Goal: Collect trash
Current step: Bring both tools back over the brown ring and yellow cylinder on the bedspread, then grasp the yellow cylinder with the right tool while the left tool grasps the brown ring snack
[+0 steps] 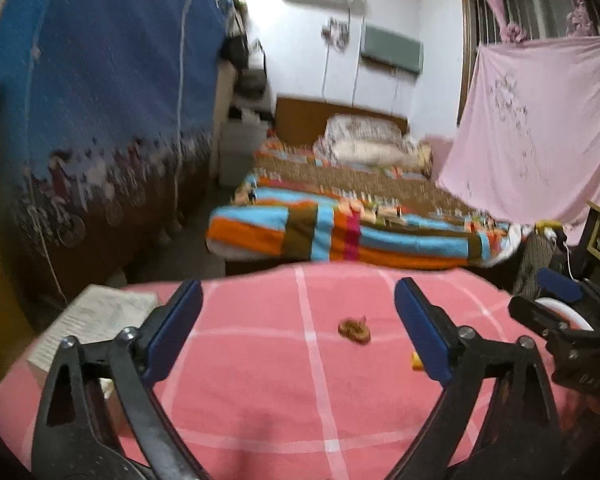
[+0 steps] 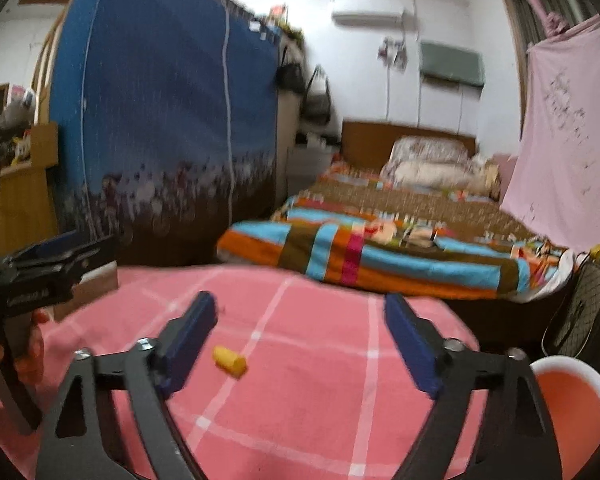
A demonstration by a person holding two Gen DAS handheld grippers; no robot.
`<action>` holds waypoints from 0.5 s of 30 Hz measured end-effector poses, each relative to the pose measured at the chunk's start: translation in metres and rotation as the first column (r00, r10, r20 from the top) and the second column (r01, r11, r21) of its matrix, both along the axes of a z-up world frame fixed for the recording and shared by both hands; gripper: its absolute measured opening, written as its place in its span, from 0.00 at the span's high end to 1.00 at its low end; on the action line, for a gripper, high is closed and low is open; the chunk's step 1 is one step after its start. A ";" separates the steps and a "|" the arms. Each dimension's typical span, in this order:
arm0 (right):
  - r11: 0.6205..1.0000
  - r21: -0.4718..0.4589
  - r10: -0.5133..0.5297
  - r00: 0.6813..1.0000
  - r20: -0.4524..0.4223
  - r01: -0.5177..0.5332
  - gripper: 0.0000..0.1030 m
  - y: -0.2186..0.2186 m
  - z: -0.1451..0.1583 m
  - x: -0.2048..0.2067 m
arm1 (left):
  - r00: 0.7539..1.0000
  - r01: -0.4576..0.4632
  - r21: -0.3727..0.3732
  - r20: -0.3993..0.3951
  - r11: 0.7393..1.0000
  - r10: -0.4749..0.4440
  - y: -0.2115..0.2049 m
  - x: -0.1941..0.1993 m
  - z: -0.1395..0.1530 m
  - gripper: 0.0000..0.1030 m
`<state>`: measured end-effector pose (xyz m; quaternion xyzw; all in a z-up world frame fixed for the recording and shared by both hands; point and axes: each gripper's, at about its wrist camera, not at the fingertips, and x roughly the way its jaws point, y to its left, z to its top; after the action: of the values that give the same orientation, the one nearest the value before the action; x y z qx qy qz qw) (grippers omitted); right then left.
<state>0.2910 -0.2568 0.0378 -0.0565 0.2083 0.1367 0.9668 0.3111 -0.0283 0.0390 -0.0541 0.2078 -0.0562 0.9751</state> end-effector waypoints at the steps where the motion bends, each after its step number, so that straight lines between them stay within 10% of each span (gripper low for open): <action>1: 1.000 -0.009 0.009 1.000 -0.027 -0.009 0.30 0.003 -0.004 0.003 | 0.999 0.013 -0.002 -0.034 1.000 -0.013 -0.001 0.005 -0.003 0.32; 15: 0.972 -0.031 0.208 0.910 -0.358 -0.234 0.71 0.036 -0.040 0.044 | 0.943 0.113 -0.054 -0.307 0.992 -0.124 -0.012 0.047 -0.032 0.62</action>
<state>0.3349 -0.2211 -0.0023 -0.0899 0.3753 0.2453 0.8893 0.3586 -0.0399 0.0069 -0.0672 0.3601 -0.1093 0.9240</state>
